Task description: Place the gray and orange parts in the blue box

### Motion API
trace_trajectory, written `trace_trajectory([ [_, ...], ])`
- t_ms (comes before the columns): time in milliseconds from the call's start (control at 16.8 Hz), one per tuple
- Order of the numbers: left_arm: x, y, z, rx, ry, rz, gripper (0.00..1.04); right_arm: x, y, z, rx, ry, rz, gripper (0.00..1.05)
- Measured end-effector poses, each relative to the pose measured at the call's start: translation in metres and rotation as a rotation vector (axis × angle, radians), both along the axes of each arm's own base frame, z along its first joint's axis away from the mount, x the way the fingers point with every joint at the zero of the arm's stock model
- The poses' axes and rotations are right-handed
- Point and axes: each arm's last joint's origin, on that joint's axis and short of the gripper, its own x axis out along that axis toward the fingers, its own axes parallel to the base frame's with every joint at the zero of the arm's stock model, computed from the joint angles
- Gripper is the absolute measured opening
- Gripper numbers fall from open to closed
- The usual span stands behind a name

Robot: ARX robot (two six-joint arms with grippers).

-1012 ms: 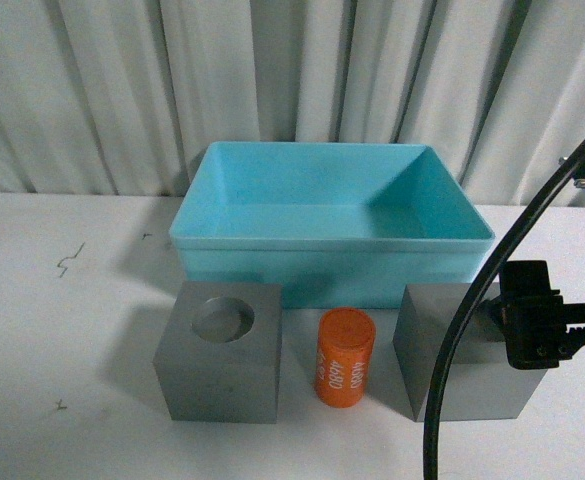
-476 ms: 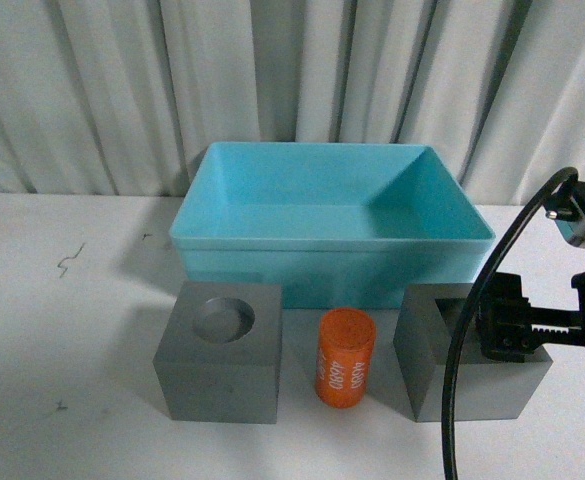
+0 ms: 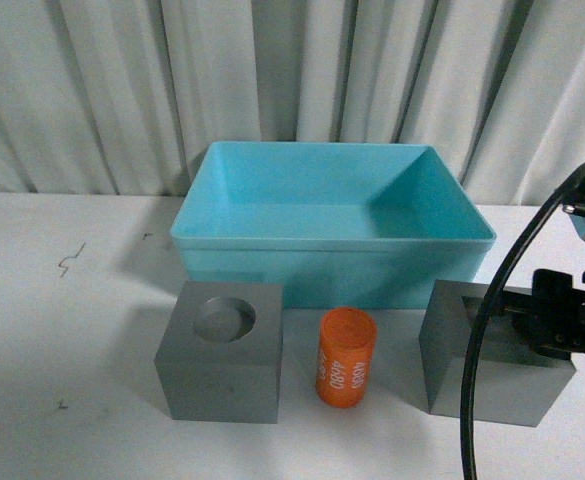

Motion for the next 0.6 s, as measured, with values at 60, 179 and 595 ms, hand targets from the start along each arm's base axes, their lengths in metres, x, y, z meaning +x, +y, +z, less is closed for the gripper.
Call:
trace_trajectory([
  [60,0.000,0.000,0.000,0.000,0.000,0.000,0.98,-0.007,-0.005,0.004,-0.008,0.007,-0.015,0.20],
  [179,0.000,0.000,0.000,0.000,0.000,0.000,0.98,-0.014,-0.008,0.008,-0.013,0.017,-0.020,0.19],
  [595,0.000,0.000,0.000,0.000,0.000,0.000,0.98,0.067,0.004,0.218,0.023,-0.606,0.108,0.19],
])
